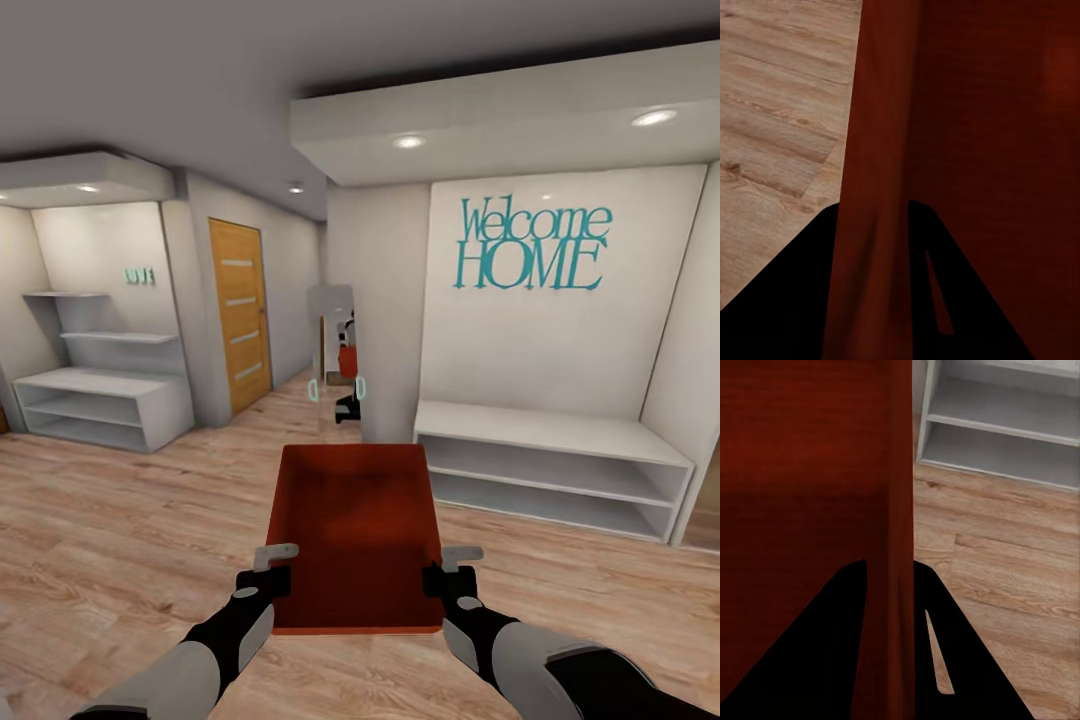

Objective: Move the two storage containers from the living room to the garage. In the garage, place one container on the floor and stack the other container on top of it (either order is fine).

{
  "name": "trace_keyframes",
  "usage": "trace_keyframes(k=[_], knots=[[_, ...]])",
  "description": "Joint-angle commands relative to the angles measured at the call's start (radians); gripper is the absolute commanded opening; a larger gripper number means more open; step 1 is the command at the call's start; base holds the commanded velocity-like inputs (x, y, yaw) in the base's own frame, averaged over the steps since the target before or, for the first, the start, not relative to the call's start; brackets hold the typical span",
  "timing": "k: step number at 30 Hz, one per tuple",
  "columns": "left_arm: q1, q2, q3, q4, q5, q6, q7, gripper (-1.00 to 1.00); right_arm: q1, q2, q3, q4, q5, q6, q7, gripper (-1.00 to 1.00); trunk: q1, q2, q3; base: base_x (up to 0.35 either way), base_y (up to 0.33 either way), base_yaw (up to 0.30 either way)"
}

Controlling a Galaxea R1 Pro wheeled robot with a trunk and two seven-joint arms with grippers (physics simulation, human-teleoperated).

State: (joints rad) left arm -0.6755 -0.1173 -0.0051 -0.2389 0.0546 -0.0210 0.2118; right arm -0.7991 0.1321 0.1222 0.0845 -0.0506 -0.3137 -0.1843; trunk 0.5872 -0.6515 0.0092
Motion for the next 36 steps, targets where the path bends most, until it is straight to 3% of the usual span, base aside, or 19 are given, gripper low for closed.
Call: trace_keyframes(k=[1, 18, 36], knots=[[0.001, 0.013, 0.007, 0.003, 0.004, -0.002, 0.009, -1.00, -0.002, 0.001, -0.039, -0.052, 0.033, -0.001, 0.008, -1.00, 0.001, -0.001, 0.000, 0.320, 0.000, 0.000], [0.001, 0.013, 0.007, 0.003, 0.004, -0.002, 0.009, -1.00, -0.002, 0.001, -0.039, -0.052, 0.034, -0.002, 0.008, -1.00, 0.001, -0.001, 0.000, 0.320, 0.000, 0.016], [0.001, 0.013, 0.007, 0.003, 0.004, -0.002, 0.009, -1.00, -0.002, 0.001, -0.039, -0.052, 0.034, -0.002, 0.008, -1.00, 0.001, -0.001, 0.000, 0.320, 0.000, 0.258]])
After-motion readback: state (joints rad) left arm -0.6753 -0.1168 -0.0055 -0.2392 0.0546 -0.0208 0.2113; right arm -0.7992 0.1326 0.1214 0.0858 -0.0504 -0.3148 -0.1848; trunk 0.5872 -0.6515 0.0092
